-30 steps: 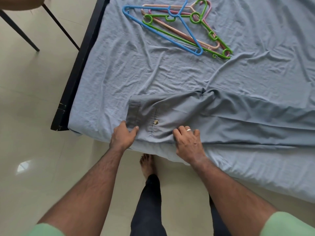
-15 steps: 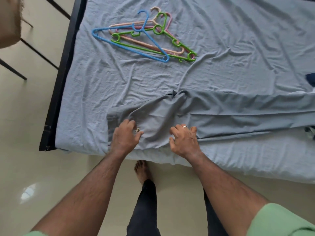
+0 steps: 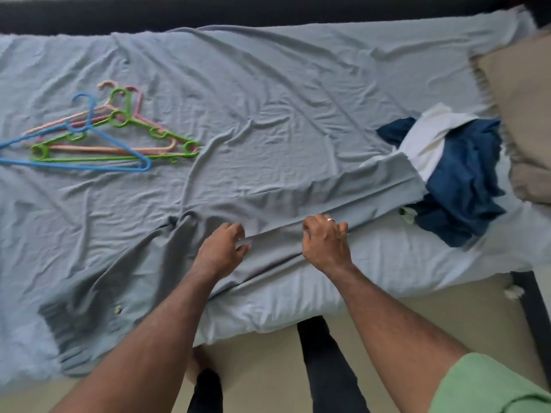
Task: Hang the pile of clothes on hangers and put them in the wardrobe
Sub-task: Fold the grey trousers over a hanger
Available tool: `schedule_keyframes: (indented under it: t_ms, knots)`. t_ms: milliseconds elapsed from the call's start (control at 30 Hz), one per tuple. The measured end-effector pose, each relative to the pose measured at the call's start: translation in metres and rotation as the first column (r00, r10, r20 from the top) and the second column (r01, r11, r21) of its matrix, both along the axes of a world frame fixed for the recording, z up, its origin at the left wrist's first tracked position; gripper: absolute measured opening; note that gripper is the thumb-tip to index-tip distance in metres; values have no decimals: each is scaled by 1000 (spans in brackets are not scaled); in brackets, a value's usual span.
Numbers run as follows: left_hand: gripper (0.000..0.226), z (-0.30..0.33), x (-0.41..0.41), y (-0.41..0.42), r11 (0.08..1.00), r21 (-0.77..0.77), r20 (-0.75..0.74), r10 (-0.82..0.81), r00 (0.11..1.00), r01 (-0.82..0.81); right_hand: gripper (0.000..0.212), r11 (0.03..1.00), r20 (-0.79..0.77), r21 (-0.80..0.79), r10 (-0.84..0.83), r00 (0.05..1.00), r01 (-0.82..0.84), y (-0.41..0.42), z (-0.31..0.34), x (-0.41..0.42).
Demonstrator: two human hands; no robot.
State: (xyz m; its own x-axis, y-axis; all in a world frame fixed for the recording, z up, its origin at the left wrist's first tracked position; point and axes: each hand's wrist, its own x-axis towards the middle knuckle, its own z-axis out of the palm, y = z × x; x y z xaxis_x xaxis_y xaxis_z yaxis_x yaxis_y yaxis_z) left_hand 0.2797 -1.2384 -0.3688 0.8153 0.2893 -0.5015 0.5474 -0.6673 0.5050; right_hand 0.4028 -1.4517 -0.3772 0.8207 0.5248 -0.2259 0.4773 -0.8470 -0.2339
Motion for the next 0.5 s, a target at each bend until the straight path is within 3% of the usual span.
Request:
schedule_keyframes:
  t_ms: [100,233,400,500]
  knots:
    - [26,-5,55,-37,996,-22,-9,-84,996,84,11,981,36,57,-188,981,186,-47,2,49]
    - [44,-14,113,-78,971,-12,-57,-239,969,239,21,903,57,147,-416,908,404,-103,4,114]
    - [66,-25,168,-114,949,80,-154,-292,944,306,25,875,75,155,-473,878,459,-142,3,195]
    - [69,-31,191,-130,940,101,-186,-303,935,325,36,877,82,48,-480,873,478,-147,-1,228]
